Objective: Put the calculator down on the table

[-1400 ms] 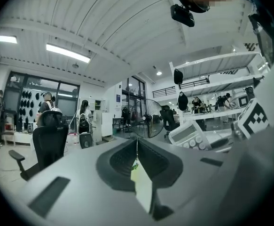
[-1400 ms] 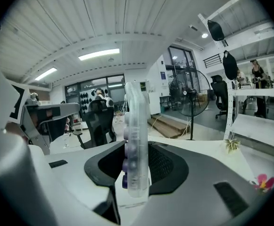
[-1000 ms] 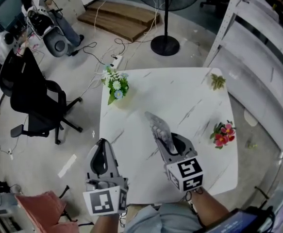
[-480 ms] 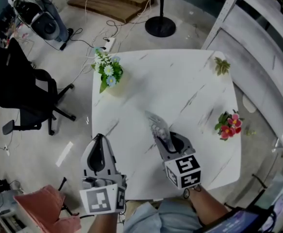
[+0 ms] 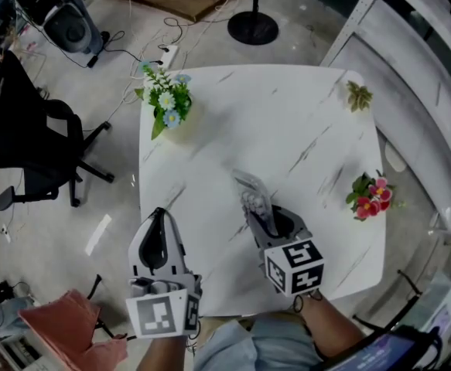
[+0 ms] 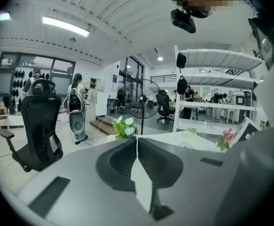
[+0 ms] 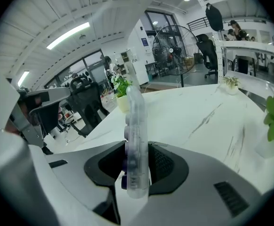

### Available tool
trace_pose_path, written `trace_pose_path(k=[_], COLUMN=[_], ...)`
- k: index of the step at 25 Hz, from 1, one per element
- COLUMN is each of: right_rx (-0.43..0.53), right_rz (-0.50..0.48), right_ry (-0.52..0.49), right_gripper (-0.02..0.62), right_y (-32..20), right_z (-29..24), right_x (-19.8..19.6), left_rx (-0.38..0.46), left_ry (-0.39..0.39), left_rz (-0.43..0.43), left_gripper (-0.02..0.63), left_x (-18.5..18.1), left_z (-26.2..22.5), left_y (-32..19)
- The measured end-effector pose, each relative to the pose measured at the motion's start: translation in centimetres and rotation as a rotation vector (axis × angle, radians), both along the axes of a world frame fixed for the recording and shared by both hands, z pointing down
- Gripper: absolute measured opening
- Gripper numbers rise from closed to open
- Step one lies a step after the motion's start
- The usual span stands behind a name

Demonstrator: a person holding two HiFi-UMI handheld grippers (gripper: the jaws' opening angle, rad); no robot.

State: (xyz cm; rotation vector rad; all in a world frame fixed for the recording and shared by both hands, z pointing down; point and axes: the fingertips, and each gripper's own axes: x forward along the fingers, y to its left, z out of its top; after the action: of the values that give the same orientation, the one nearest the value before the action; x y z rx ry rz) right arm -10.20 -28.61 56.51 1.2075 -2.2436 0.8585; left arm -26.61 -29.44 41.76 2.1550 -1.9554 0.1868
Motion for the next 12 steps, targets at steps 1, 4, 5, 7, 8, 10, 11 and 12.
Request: trace_pose_path(k=[1, 4, 5, 7, 8, 10, 11, 12], right_rx=[-0.002, -0.024, -0.039, -0.071, -0.082, -0.091, -0.093, -0.096], right_rz=[0.002, 0.022, 0.034, 0.061, 0.073, 0.089, 0.093, 0.096], right_ry=[-0.001, -0.019, -0.033, -0.062, -0.072, -0.078, -0.078, -0.080], right_gripper=[0.149, 0.149, 0.149, 0.149, 0.149, 0.149, 0.149, 0.149], right_y=[-0.1, -0.5, -0.7, -1.0, -1.2, -1.5, -1.6, -1.7], right_z=[0.0, 0.2, 0.4, 0.6, 0.7, 0.8, 0.9, 0.9], right_x=[0.0, 0.0, 0.0, 0.0, 0.0, -0.1, -0.1, -0.1], left_rx=[-0.005, -0.027, -0.034, -0.043, -0.043, -0.040, -0.040, -0.037], left_ry=[-0.003, -0.017, -0.022, -0.027, -0.028, -0.028, -0.026, -0.022], left_rz=[-0.002, -0.011, -0.013, -0.017, -0.018, -0.020, -0.020, -0.018], left_gripper=[0.014, 0.012, 0.012, 0.012, 0.012, 0.012, 0.012, 0.012], left_x=[-0.1, -0.6, -0.7, -1.0, -1.2, -1.4, -1.5, -1.5], left_z=[0.1, 0.4, 0.5, 0.6, 0.6, 0.6, 0.6, 0.6], left_y=[0.0, -0.2, -0.2, -0.3, -0.4, -0.7, -0.8, -0.9])
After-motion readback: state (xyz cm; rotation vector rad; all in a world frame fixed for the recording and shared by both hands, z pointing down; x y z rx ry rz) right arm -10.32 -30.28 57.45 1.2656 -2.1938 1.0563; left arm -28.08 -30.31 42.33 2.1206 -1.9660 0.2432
